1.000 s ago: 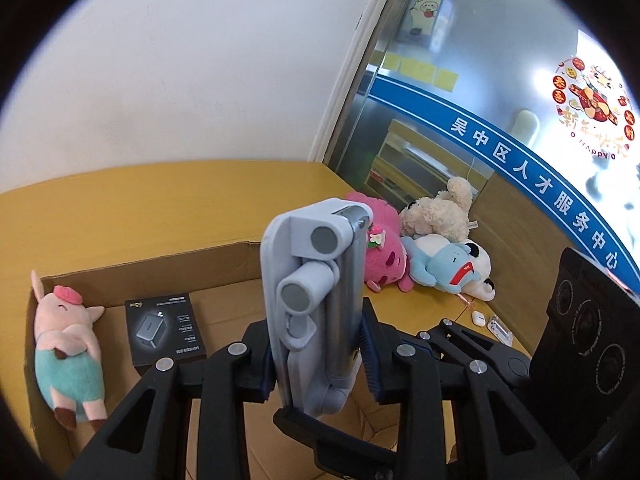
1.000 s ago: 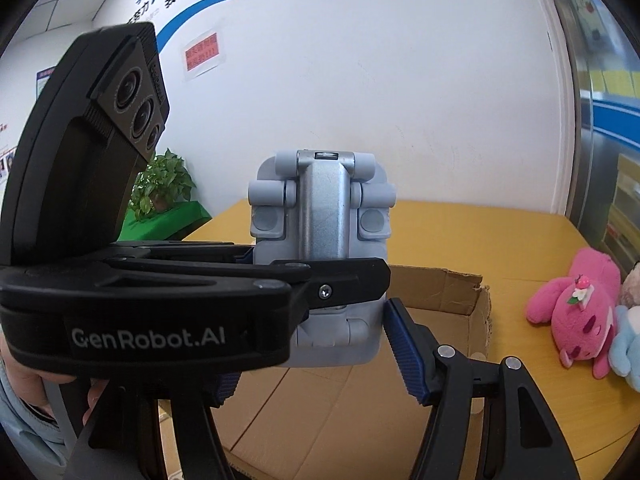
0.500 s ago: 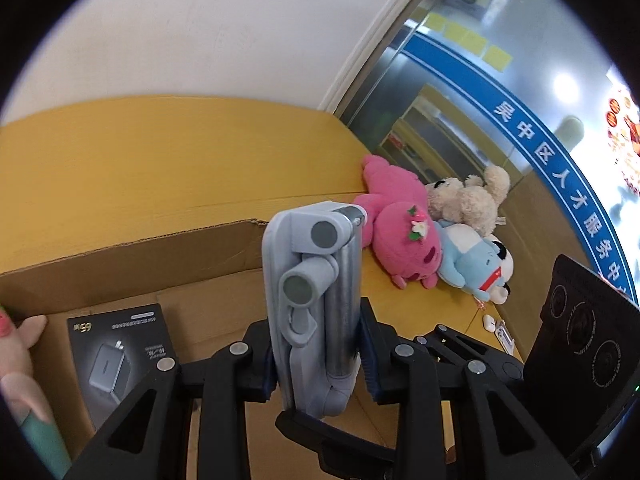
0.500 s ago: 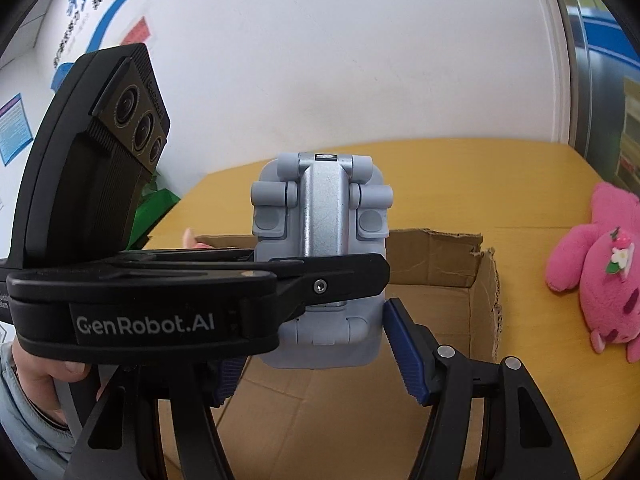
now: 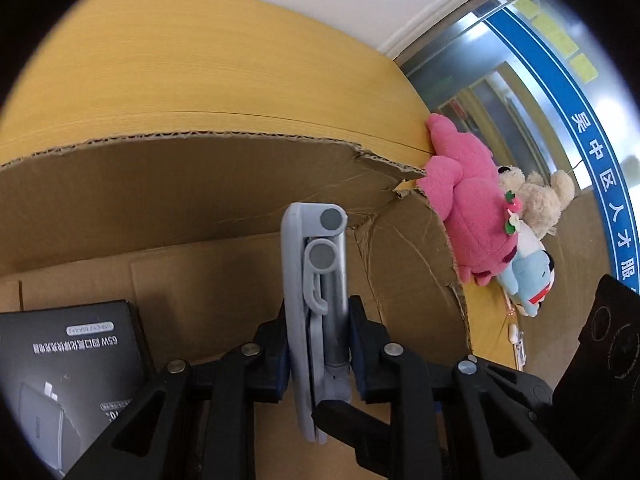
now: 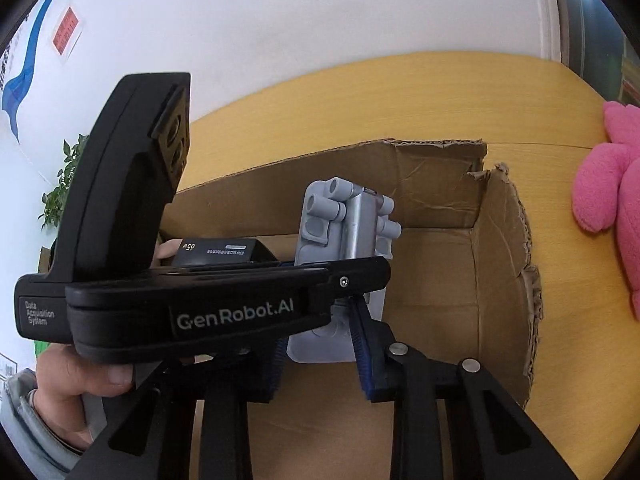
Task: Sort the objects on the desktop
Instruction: 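Lower the phone stand into the cardboard box and open both grippers, then move both grippers to the black sunglasses and close on one lens, then lift the sunglasses with both grippers and carry them over the box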
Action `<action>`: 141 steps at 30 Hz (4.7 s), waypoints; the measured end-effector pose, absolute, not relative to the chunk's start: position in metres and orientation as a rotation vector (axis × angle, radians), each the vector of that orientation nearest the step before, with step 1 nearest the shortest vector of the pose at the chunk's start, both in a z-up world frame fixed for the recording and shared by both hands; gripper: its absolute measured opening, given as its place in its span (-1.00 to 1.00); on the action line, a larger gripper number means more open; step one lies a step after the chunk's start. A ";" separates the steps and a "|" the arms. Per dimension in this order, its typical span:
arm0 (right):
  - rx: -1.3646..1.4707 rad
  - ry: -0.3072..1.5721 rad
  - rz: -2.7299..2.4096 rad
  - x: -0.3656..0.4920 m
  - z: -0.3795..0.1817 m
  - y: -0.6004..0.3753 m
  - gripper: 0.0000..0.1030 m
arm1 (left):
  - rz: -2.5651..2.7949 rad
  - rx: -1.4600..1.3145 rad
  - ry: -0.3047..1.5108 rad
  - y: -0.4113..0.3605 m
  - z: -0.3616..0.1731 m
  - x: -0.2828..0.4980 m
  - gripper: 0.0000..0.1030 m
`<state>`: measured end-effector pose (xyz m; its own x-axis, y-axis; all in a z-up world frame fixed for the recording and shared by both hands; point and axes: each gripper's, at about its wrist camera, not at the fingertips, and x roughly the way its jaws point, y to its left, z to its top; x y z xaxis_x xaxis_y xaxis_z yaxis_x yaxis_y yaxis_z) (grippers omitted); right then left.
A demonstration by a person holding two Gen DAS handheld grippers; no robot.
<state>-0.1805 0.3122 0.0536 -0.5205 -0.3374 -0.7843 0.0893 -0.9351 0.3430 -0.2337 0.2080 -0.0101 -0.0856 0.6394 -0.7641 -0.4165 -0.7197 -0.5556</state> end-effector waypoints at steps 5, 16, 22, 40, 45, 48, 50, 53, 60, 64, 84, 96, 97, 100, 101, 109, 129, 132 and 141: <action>1.391 -0.387 -2.515 -0.183 0.051 0.311 -0.45 | 1.867 -1.519 -0.277 0.209 -0.017 -0.242 -0.50; 1.434 -0.345 -2.535 -0.183 0.039 0.300 -0.42 | 1.921 -1.609 -0.210 0.197 -0.012 -0.250 -0.27; 1.486 -0.350 -2.574 -0.183 0.023 0.305 -0.42 | 2.003 -1.512 -0.196 0.180 0.017 -0.242 -0.25; 1.184 -0.119 -2.774 -0.077 0.123 0.309 0.92 | 2.710 -0.648 0.076 0.060 0.184 -0.060 0.61; 1.027 -0.021 -2.832 -0.029 0.155 0.297 0.99 | 2.835 -0.604 0.218 0.027 0.187 0.000 0.61; 0.975 0.025 -2.818 0.008 0.167 0.286 0.97 | 2.847 -0.642 0.225 0.012 0.179 0.027 0.61; 0.944 0.059 -2.806 0.028 0.168 0.277 0.62 | 2.861 -0.653 0.242 0.009 0.173 0.044 0.61; 0.988 0.015 -2.728 0.047 0.161 0.273 -0.25 | 2.883 -0.677 0.268 0.005 0.164 0.062 0.58; 0.928 0.059 -2.661 0.093 0.152 0.259 0.93 | 2.794 -0.814 0.144 -0.006 0.144 0.080 -0.58; 0.951 0.113 -2.551 0.112 0.139 0.253 0.94 | 2.811 -0.830 0.073 -0.014 0.131 0.089 0.63; 1.246 0.319 -2.073 0.116 0.004 0.186 0.18 | 2.660 -1.186 -0.201 -0.053 0.034 0.106 0.62; 1.461 0.084 -2.294 0.142 0.004 0.238 -0.02 | 2.425 -1.185 -0.265 -0.011 0.021 0.108 0.62; 1.470 0.055 -2.322 0.146 0.005 0.244 -0.02 | 2.392 -1.195 -0.264 -0.003 0.019 0.107 0.62; 1.460 -0.011 -2.366 0.160 0.005 0.251 0.01 | 2.264 -1.257 -0.285 0.020 0.006 0.105 0.60; 1.456 -0.037 -2.368 0.164 0.005 0.252 0.06 | 2.214 -1.282 -0.293 0.029 0.000 0.104 0.60; 1.424 -0.059 -2.339 0.177 0.006 0.263 0.45 | 2.052 -1.393 -0.384 0.061 -0.029 0.105 0.54; 1.370 -0.072 -2.374 0.179 0.015 0.252 -0.02 | 2.098 -1.340 -0.269 0.069 -0.021 0.114 -0.28; 1.361 -0.083 -2.374 0.181 0.018 0.249 -0.02 | 2.112 -1.324 -0.265 0.067 -0.017 0.117 -0.42; 1.337 -0.089 -2.349 0.188 0.023 0.236 -0.03 | 2.069 -1.329 -0.292 0.064 -0.016 0.122 -0.65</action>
<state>0.1881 0.2358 0.0232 -0.4403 -0.3988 -0.8044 0.3370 -0.9039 0.2636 0.1224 0.0640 -0.0158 -0.2725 0.6288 -0.7283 -0.4027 -0.7620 -0.5072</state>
